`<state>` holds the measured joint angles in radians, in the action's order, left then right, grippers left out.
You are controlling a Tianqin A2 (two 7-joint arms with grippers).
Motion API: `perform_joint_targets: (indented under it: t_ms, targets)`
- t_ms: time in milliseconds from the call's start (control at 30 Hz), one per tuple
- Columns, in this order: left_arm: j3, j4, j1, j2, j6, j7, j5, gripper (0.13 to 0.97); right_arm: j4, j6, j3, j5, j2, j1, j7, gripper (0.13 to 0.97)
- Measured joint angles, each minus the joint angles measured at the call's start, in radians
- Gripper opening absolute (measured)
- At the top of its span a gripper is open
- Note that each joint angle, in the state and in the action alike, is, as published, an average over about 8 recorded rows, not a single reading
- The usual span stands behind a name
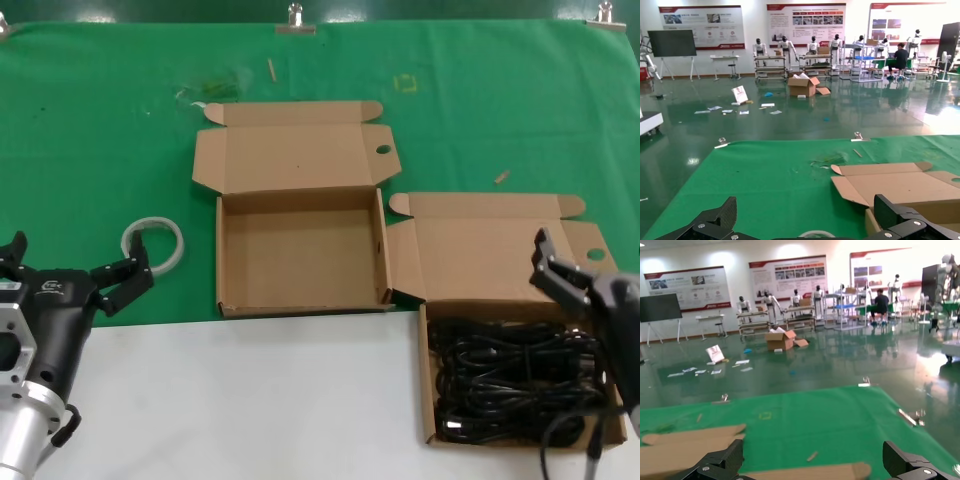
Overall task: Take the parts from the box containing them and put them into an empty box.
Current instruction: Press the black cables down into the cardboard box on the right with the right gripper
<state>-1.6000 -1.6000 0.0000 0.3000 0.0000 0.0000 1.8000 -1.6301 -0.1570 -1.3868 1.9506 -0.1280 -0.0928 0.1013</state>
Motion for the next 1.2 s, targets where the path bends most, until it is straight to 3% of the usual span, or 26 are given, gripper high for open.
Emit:
perform_joint_targets:
  t_ms: [467,900,1200]
  targets:
    - [0.000,0.000,0.000,0.000,0.000,0.000,0.000,0.966,0.055,-0.041,0.011,0.201,0.002,-0.039,0.147,0.966]
    - [0.000,0.000,0.000,0.000,0.000,0.000,0.000,0.966,0.198,-0.076,-0.037,0.265,0.002,0.009,0.117,0.966]
    - [0.000,0.000,0.000,0.000,0.000,0.000,0.000,0.966,0.228,-0.083,-0.045,0.273,0.002,0.023,0.104,0.966]
